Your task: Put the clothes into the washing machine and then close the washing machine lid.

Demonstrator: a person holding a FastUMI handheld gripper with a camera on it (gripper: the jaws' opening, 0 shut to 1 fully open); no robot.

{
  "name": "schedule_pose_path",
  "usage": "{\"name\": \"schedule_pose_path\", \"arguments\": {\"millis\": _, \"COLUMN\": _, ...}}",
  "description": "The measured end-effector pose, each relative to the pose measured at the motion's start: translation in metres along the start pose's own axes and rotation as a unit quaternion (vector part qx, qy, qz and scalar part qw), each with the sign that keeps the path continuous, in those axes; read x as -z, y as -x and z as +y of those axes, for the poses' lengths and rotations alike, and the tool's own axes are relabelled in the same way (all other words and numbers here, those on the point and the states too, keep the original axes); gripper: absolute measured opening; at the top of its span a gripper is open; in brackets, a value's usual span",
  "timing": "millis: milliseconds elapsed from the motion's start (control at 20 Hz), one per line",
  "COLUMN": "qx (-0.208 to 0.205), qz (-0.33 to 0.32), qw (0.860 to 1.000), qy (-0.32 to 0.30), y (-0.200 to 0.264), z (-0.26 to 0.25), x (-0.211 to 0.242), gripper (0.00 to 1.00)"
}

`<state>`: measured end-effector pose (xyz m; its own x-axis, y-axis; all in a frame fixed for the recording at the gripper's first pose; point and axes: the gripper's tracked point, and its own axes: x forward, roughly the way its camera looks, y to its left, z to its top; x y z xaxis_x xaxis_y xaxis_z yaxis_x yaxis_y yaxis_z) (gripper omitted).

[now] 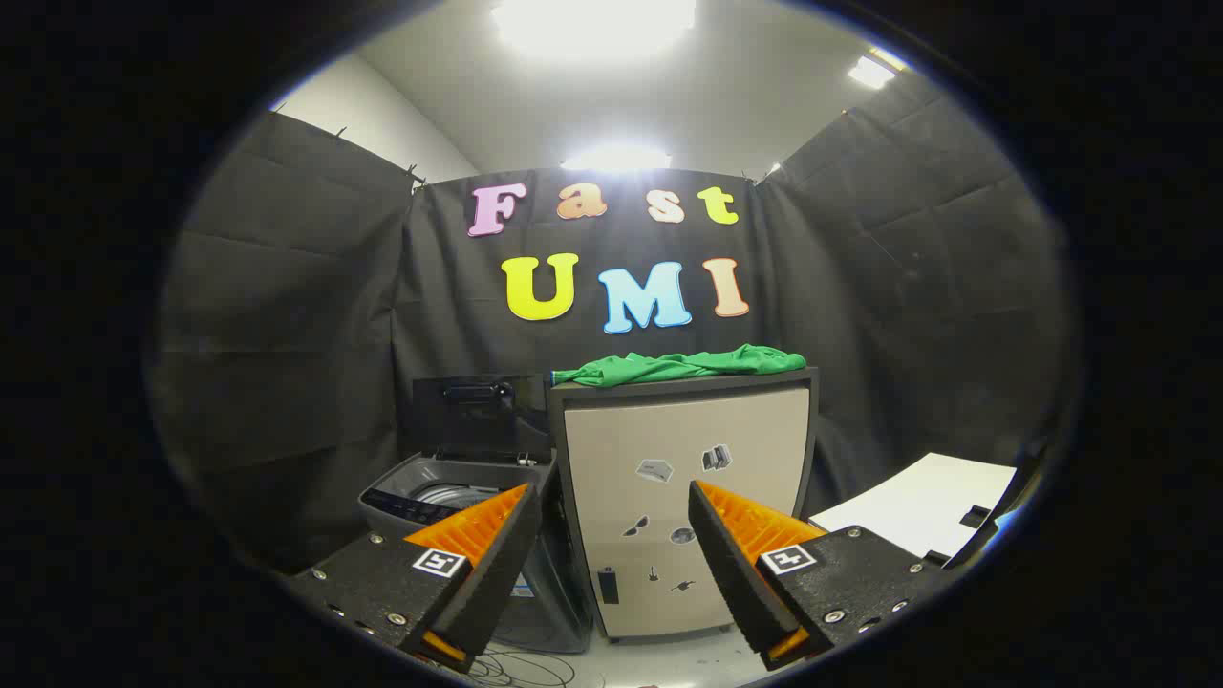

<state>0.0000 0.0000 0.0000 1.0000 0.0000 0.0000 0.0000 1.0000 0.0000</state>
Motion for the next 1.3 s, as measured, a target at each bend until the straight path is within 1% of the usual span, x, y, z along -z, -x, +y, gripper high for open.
{"name": "schedule_pose_path", "arguments": {"millis": 300, "qx": 0.0, "qz": -0.004, "qw": 1.0, "qy": 0.008, "y": 0.001, "z": 0.001, "x": -0.009, "gripper": 0.96}}
{"name": "schedule_pose_path", "arguments": {"millis": 950, "qx": 0.007, "qz": -0.005, "qw": 1.0, "qy": -0.005, "y": 0.003, "z": 0.01, "x": -0.015, "gripper": 0.96}}
{"name": "schedule_pose_path", "arguments": {"millis": 1300, "qx": -0.013, "qz": -0.003, "qw": 1.0, "qy": 0.017, "y": -0.009, "z": 0.019, "x": -0.038, "gripper": 0.96}}
